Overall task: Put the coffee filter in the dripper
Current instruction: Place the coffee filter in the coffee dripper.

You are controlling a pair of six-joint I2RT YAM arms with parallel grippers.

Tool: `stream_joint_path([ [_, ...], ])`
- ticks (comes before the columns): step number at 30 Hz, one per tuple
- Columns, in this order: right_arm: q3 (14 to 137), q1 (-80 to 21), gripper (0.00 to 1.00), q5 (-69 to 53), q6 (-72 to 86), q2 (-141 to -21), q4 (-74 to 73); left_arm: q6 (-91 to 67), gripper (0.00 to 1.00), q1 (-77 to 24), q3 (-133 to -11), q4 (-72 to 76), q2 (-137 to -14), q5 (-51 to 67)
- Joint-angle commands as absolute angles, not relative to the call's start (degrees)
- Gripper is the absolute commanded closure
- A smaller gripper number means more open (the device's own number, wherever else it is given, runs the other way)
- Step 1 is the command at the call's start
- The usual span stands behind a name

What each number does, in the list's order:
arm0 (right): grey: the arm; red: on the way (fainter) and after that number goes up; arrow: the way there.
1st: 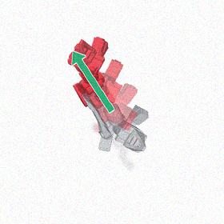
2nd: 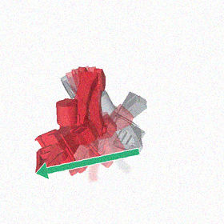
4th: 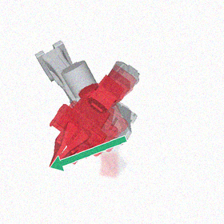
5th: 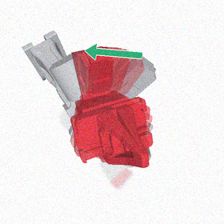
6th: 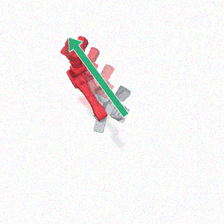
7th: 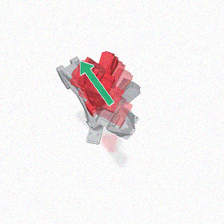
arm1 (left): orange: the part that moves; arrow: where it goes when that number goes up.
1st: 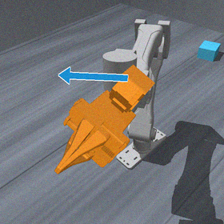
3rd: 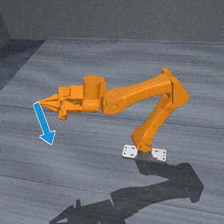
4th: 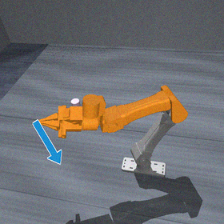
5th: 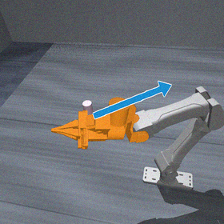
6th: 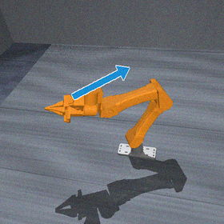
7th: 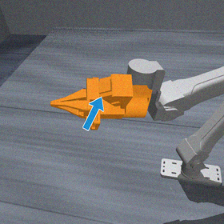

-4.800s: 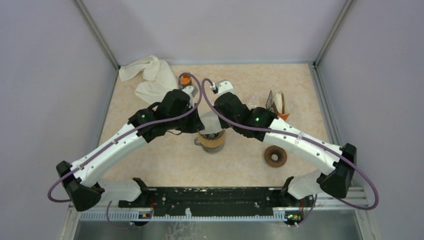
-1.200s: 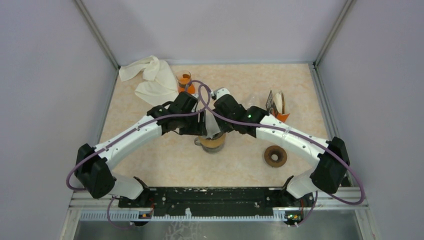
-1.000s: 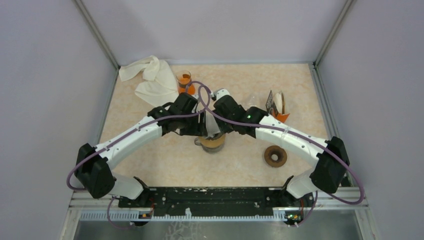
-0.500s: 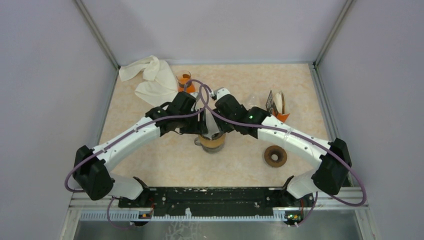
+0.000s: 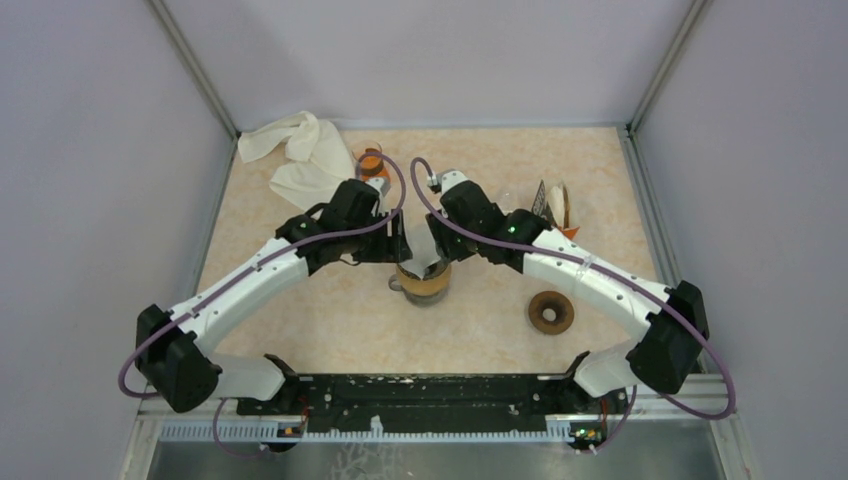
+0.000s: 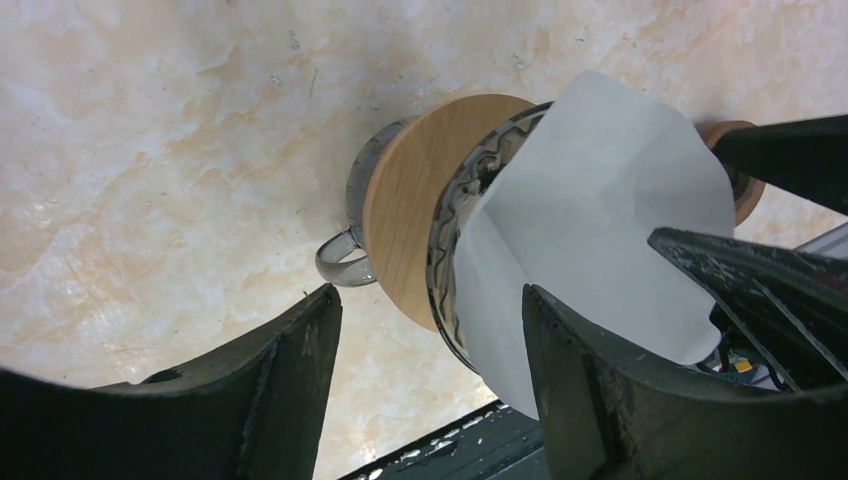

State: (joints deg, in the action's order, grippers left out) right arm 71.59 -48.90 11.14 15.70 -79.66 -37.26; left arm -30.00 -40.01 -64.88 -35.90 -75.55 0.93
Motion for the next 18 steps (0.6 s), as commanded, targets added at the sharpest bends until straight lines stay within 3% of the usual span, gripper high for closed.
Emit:
stream_joint_path([
  [1,72.40,-48.59,0.52,6.66,17.41,-78.34,-34.63,-29.78,0.28,-39.40,-63.74,-34.45,-75.50,1.14],
  [18,69.48,-46.38,0.49,6.56,14.64,-79.25,-36.21,-29.73,0.34,-38.94,-61.69,-34.01,-76.99,-0.03],
])
